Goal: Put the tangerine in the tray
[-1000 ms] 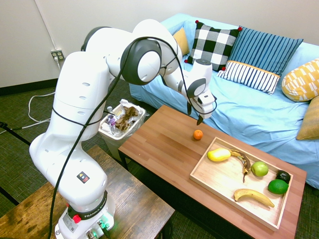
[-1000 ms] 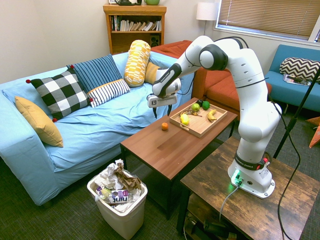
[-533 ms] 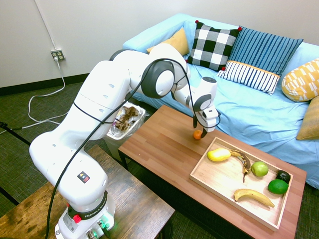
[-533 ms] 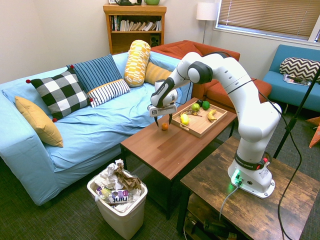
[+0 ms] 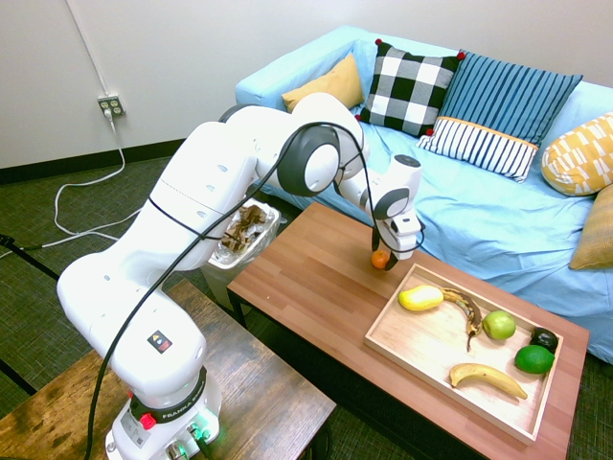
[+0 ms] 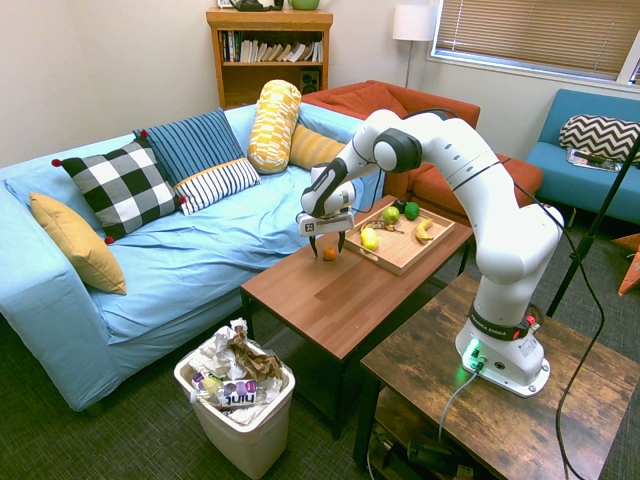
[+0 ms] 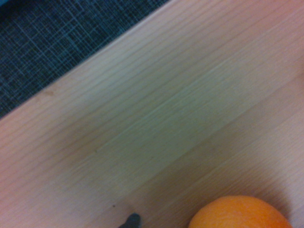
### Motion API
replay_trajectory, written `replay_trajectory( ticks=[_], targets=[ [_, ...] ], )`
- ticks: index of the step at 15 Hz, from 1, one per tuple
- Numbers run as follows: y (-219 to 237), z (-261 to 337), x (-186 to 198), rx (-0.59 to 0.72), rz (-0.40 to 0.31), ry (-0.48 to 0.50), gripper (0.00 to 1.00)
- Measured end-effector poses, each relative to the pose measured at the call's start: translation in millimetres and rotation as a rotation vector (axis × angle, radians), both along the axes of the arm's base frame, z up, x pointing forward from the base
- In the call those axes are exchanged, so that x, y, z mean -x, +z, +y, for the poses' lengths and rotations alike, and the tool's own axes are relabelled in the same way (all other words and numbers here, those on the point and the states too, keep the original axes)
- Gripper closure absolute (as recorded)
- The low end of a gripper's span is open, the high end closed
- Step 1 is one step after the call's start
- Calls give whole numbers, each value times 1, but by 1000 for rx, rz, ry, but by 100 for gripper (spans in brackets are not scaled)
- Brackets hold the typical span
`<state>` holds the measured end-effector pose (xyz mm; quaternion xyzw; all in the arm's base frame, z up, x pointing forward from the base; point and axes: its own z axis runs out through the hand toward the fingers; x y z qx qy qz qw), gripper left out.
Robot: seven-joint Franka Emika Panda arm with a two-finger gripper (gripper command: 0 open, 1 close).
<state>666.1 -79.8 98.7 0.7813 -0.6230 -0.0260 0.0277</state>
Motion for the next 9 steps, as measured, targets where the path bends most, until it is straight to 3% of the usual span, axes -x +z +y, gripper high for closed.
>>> replay_trajectory(
  ticks=[9],
  targets=[
    [3,0,1,-23,19,16,100]
  ],
)
